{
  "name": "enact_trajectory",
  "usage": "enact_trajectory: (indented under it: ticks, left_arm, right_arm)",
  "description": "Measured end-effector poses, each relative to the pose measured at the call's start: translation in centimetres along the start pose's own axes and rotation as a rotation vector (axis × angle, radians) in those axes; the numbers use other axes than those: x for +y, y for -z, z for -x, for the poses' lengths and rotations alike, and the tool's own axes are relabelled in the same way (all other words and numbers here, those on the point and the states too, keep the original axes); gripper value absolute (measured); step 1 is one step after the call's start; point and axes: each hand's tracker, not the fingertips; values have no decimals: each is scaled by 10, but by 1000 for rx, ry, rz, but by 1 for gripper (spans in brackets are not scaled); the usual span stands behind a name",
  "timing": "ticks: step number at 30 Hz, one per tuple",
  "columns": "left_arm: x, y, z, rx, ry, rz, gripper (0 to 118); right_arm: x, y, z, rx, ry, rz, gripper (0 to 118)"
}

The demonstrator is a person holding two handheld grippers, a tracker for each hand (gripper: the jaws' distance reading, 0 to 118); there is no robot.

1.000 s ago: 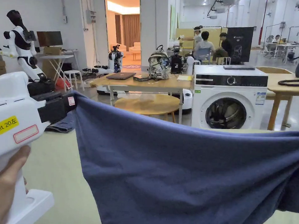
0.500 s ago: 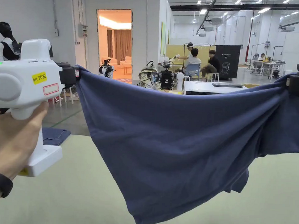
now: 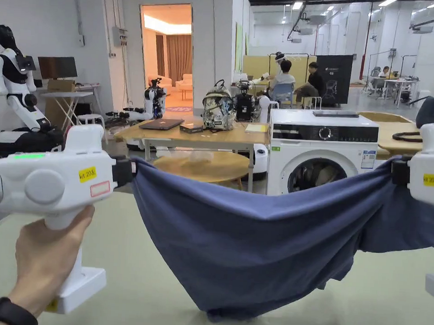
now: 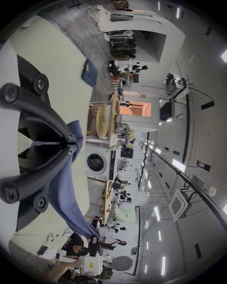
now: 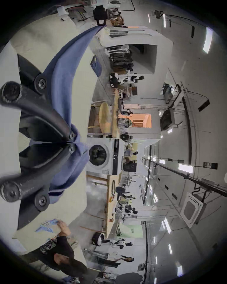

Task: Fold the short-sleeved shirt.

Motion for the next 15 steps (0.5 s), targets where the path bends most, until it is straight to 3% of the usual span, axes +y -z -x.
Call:
enact_trajectory:
  ticks: [3,6,7,10,11,14,15]
  left_arm:
    - [-42,-9,10,-13,-51,38,0]
    - [-81,-34,14,-18,-85,47,0]
    - [-95,-47,18,-19,-96,50,0]
    - [-137,-94,24,-29,-144,72,0]
    - [-150,-108,24,-24,-145,72,0]
    - [-196,-150,18,-17,-174,118,0]
    - [-210,-158,16,-1,-184,146,0]
  right_arm:
    - [-41,-6,-1,13,-8,55,0]
    - [-80,-27,-8,33,36,80,0]
    - [-92,-37,-14,-3,141,7,0]
    - [-140,-79,-26,-4,140,40,0]
    - [-159,-91,-30,-5,100,110,0]
    - [-218,-136,-38,29,259,126,0]
    - [-239,-148,-38,31,275,163,0]
